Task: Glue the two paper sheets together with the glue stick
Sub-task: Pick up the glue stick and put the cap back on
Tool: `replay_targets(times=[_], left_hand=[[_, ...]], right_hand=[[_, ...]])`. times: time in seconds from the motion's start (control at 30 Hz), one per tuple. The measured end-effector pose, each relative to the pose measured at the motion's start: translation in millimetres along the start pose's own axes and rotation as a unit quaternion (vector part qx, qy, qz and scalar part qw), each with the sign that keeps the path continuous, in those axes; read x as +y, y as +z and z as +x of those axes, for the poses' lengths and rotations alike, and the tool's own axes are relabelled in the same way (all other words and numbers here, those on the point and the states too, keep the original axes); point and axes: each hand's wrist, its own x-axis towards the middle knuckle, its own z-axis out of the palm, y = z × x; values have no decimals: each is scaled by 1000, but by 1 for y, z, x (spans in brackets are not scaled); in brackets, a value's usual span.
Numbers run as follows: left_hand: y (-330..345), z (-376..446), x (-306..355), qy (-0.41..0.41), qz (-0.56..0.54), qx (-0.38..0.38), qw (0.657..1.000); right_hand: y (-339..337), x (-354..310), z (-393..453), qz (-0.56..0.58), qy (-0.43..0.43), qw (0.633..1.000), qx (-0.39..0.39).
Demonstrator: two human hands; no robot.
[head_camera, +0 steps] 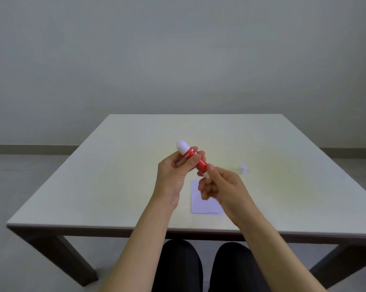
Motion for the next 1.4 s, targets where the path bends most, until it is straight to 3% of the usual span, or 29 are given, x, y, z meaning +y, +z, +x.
replay_targets(times=[0.03, 0.07, 0.13, 0.17, 0.2, 0.23, 0.27, 0.3, 0.33, 0.37, 0.43, 0.5, 0.57, 0.6, 0.63, 0.7, 0.8, 0.87, 0.9, 0.97, 1.0, 1.1, 1.17, 1.23, 1.3, 1.33, 1.37, 1.4], left_hand=[[3, 0, 0, -2, -9, 11, 1000], [5, 0, 0, -4, -13, 18, 1000], [10, -1, -2, -2, 2, 26, 1000], [12, -1, -4, -1, 10, 32, 999], [13, -1, -4, -1, 14, 40, 999], [13, -1, -4, -1, 15, 47, 999], [13, 0, -4, -2, 16, 50, 999], [13, 0, -4, -1, 20, 48, 999], [13, 1, -3, -1, 27, 45, 999], [13, 0, -3, -2, 31, 41, 999], [12, -1, -4, -1, 35, 33, 999], [12, -1, -4, 3, 34, 34, 999], [14, 0, -6, 0, 19, 52, 998], [15, 0, -6, -3, 11, 59, 998], [17, 0, -7, -5, 8, 62, 998], [21, 0, -10, -1, 15, 65, 998], [23, 1, -16, 10, 48, 108, 993], [18, 4, -20, 33, 83, 151, 984], [15, 6, -21, 55, 107, 167, 979], [6, 9, -21, 99, 170, 177, 964], [2, 10, -20, 117, 210, 169, 956], [-6, 8, -19, 168, 311, 153, 923], [-9, 7, -19, 196, 336, 153, 908], [-10, 6, -21, 212, 338, 147, 905], [-12, 5, -21, 220, 350, 136, 900], [-12, 5, -22, 220, 359, 127, 898], [-13, 5, -22, 218, 368, 118, 896], [-13, 4, -22, 217, 376, 110, 894]], right_hand=[[2, 6, 0, -132, -116, 983, 57], [3, 12, 0, -284, -232, 922, 126], [1, 18, -1, -485, -390, 751, 219], [-1, 20, -1, -513, -415, 713, 236], [-2, 20, -1, -498, -389, 740, 231], [-2, 15, -1, -435, -313, 818, 211], [1, 7, -3, -331, -196, 908, 164], [2, 1, -2, -204, -71, 972, 90], [0, -5, -1, -81, 43, 995, 24], [-6, -8, 1, 11, 117, 993, -27], [-13, -13, 2, 93, 146, 982, -68], [-13, -9, 1, 66, 71, 995, -36], [-4, 2, -1, -124, -102, 985, 56], [0, 8, -1, -246, -202, 939, 128], [3, 15, -2, -347, -292, 869, 195], [2, 23, 0, -442, -412, 749, 272], [-7, 27, 6, -503, -461, 675, 279], [-16, 27, 15, -541, -444, 677, 227], [-22, 27, 21, -547, -409, 703, 198], [-39, 25, 33, -554, -288, 760, 181], [-51, 24, 40, -579, -222, 758, 202], [-89, 31, 54, -731, -40, 649, 207], [-101, 40, 59, -774, 25, 613, 155], [-102, 47, 61, -789, 26, 599, 137], [-99, 44, 59, -781, -5, 605, 154], [-95, 38, 57, -745, -22, 645, 169], [-89, 30, 54, -670, -39, 719, 180], [-80, 20, 50, -547, -53, 817, 172]])
